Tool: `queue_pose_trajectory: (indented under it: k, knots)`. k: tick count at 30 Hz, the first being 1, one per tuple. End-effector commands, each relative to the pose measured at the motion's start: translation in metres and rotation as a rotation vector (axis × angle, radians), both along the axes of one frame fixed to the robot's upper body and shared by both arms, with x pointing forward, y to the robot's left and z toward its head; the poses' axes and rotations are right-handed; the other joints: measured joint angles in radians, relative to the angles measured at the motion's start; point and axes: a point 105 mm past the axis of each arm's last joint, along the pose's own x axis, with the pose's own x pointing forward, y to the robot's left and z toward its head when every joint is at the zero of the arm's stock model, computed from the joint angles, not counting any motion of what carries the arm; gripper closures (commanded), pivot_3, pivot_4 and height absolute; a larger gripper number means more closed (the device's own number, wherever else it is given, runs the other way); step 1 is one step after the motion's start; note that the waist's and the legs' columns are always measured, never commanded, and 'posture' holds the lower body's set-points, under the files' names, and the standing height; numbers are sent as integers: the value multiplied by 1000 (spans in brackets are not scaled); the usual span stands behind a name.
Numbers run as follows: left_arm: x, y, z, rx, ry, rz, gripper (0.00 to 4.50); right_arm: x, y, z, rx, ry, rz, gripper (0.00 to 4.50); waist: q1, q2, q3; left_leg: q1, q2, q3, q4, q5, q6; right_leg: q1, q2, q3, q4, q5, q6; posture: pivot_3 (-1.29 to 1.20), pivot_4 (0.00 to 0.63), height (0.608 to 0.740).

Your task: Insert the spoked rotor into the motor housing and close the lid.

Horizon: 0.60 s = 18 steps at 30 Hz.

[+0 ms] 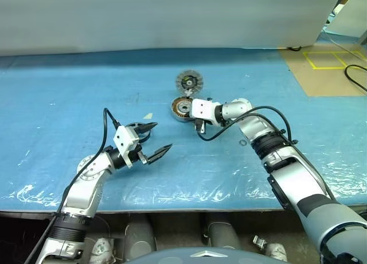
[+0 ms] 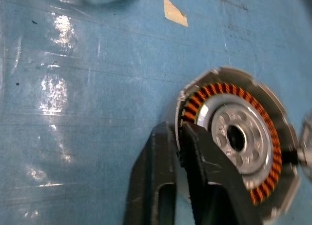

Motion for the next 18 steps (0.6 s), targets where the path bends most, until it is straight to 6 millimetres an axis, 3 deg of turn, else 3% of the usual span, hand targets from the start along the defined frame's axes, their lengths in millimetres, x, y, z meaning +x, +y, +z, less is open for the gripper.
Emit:
queue_pose_trajectory:
  k: [1,9,18]
  knots:
    - [-1,2,12,-2,-49,2,0,2,2,9,10,-43,18,4490,0,0,0,0,0,0,0,0,0,0,0,0,0,0,0,0,150,740]
    - [0,0,13,-2,-51,-4,0,-9,8,19,60,-18,88,4490,0,0,0,0,0,0,0,0,0,0,0,0,0,0,0,0,150,740]
    - [-2,1,11,2,-47,0,0,-68,-4,-4,-11,224,284,4490,4,0,0,-1,2,0,0,0,0,0,1,-1,0,-1,-1,0,150,740]
